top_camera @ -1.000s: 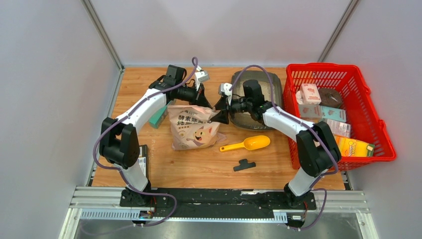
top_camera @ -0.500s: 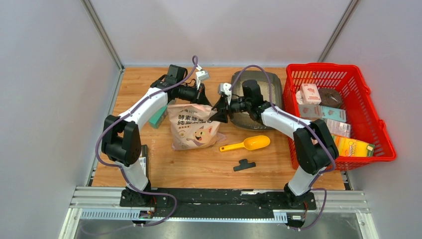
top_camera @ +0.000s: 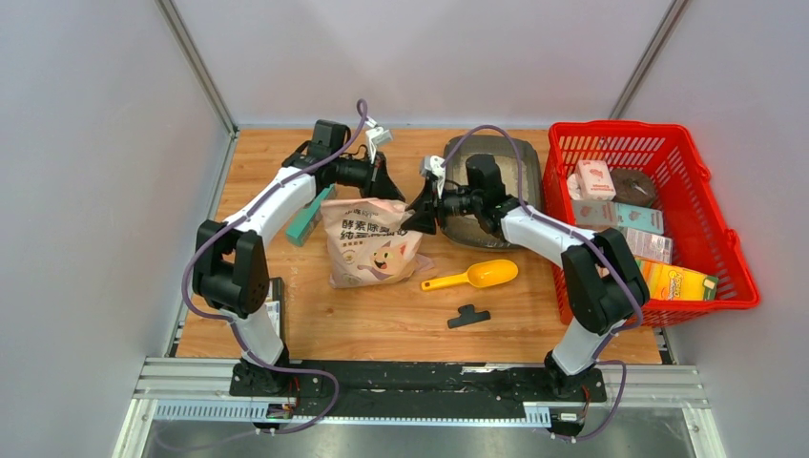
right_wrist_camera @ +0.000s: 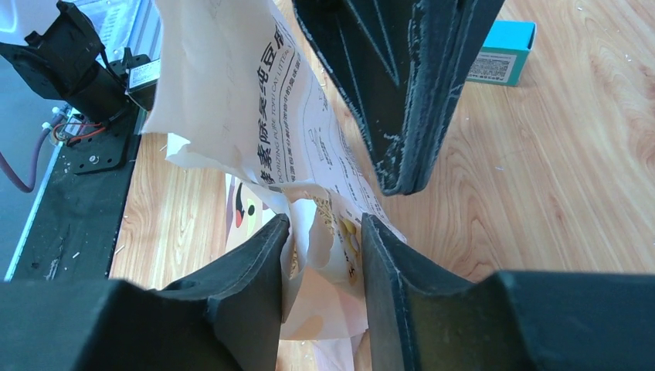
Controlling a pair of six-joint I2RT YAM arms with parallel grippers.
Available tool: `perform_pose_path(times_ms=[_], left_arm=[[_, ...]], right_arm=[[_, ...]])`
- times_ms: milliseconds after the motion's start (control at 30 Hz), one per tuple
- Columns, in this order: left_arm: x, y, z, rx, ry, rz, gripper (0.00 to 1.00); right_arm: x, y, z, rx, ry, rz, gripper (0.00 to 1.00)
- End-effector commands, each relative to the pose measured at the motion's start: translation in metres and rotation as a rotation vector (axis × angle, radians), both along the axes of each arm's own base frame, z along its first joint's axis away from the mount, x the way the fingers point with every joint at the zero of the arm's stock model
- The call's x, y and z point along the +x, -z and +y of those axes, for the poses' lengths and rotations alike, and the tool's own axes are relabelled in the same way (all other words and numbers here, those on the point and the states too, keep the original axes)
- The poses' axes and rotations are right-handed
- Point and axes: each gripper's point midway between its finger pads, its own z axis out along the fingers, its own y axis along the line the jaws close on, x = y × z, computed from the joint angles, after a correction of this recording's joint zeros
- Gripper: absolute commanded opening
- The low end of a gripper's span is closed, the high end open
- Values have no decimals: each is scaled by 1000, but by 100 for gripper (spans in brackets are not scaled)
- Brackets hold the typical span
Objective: Fill the litter box with clean litter
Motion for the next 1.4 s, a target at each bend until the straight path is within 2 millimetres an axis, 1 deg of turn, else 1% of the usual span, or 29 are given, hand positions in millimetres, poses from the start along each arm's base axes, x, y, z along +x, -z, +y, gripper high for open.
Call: perform_pose_path(times_ms=[0,133,333,433,467,533,567,600,633,667,700,733,767,800,833,867,933,967,1000,1033,1067,1100,1133,1167,1200,1233,1267,1300,1367], left_arm=[[6,-11,4,-32,-21,-37,0],[3,-7,7,-31,-31,-27,0],[8,-9,20,-29,-75,-29,0],[11,-11,31,-27,-107,-26,0],[12,-15,35,-30,-119,-32,0],[16,-14,49,-24,-163,-27,0],[16,-19,57,-21,-188,-42,2],[21,-20,71,-15,-233,-49,7],[19,-14,80,-7,-270,-18,12],[17,-20,90,0,-306,-37,23],[17,-19,100,6,-340,-39,27],[15,-9,116,18,-384,-18,30],[10,-15,126,20,-413,-44,36],[6,-13,133,26,-430,-43,38],[-3,-2,137,47,-420,-60,40],[-10,-5,152,57,-451,-68,44],[-26,4,160,90,-421,-111,47],[-43,1,162,100,-405,-119,48],[-51,2,162,114,-386,-142,49],[-60,8,164,145,-349,-194,49],[-74,7,164,158,-331,-210,50],[-79,9,165,168,-322,-233,50],[-85,17,165,178,-310,-244,51],[-85,13,166,178,-319,-298,53],[-85,14,165,173,-325,-308,53],[-87,18,164,165,-327,-306,54],[-83,14,163,153,-328,-345,56],[-81,14,163,148,-337,-349,56],[-77,13,166,159,-354,-359,56]], right_arm=[[0,3,5,17,12,29,42],[1,4,7,24,13,42,42],[-4,8,10,25,-13,69,45],[-2,9,12,31,0,90,39],[-3,7,12,36,2,101,31],[-2,4,13,45,1,103,23],[-3,3,14,47,4,129,16],[-4,3,14,48,1,139,13],[-4,0,14,51,-2,149,11],[-5,-1,15,52,-1,162,8],[-6,-2,15,55,2,196,6],[-4,-5,15,61,5,208,4],[-3,-7,15,67,10,221,1],[-3,-11,16,75,14,250,0],[-2,-13,17,78,11,259,0],[1,-20,19,86,7,256,0],[4,-22,21,83,5,271,0],[9,-31,23,92,2,254,0],[11,-33,24,91,2,253,0],[13,-34,25,87,2,257,0],[15,-32,27,84,1,264,0],[18,-39,29,89,-2,254,0],[18,-38,30,82,-6,267,0],[20,-36,30,78,-6,279,0],[21,-42,32,84,-12,270,0],[21,-41,31,76,-13,285,0],[21,-42,32,73,-16,290,0],[22,-39,31,63,-12,311,0],[24,-40,32,58,-13,314,0]])
